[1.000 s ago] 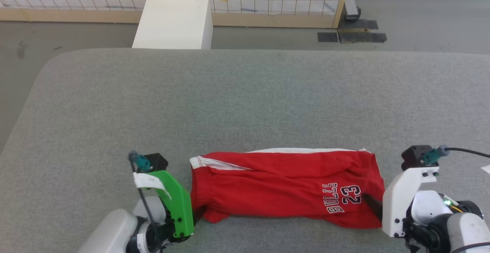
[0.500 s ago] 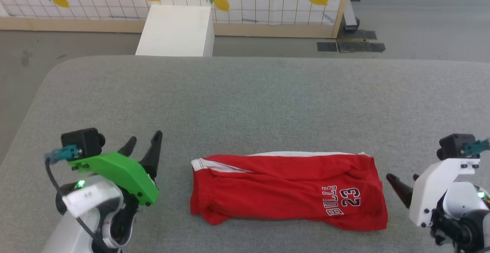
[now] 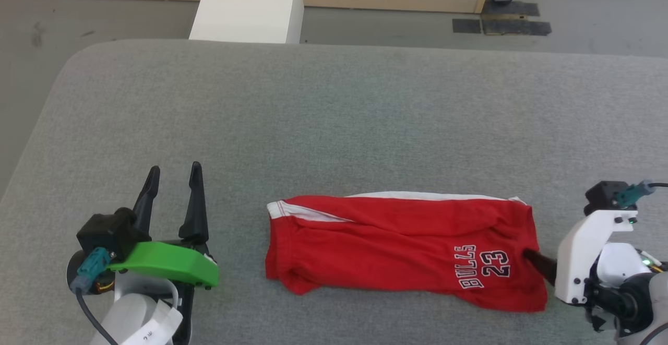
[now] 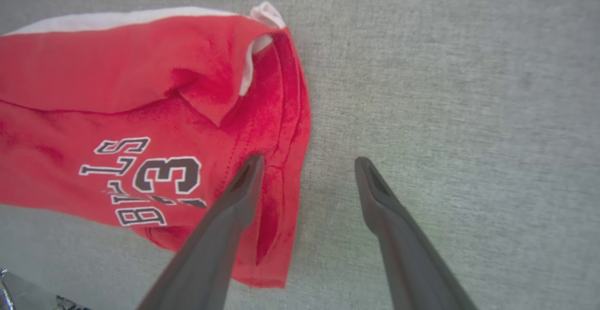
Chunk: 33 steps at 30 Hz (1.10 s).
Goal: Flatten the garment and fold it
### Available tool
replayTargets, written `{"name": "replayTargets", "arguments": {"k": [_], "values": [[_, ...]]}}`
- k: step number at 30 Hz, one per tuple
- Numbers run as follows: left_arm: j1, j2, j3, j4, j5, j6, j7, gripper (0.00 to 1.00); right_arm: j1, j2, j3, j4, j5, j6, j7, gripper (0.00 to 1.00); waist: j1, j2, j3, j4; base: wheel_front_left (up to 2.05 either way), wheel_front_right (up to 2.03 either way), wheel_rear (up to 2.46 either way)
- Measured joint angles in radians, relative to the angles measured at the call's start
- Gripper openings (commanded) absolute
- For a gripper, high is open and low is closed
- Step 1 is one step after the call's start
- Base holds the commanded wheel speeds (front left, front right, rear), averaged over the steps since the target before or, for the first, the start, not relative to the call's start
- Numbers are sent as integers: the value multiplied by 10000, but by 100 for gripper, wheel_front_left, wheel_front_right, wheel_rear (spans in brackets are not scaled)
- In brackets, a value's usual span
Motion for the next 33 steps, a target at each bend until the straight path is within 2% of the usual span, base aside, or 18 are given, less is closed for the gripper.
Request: {"name": "replayTargets", "arguments": {"k": [8,16,17,18,28,33], "values": [[389,-548,596,-165,901,-276,-27,100,-62,-29,913,284,642,0,176,100,0,0,112,77,0,0,0],[593,-1081,993,-123,1415,-706,-27,100,-270,-226,1308,769,679,0,92,100,0,0,95,106,0,0,0],[601,-1120,1047,-107,1453,-746,-27,100,-287,-228,1321,811,679,0,92,25,0,0,92,109,0,0,0],[613,-1150,1108,-104,1499,-790,-27,100,-306,-238,1317,851,679,0,92,0,0,0,94,109,0,0,0],[645,-1488,1471,-10,1697,-1108,-56,100,-453,-299,1179,995,660,6,-10,0,0,0,132,37,0,0,0],[682,-1705,1570,21,1983,-1237,-56,100,-472,-441,663,980,587,6,-23,0,0,0,72,-26,0,0,0]]}}
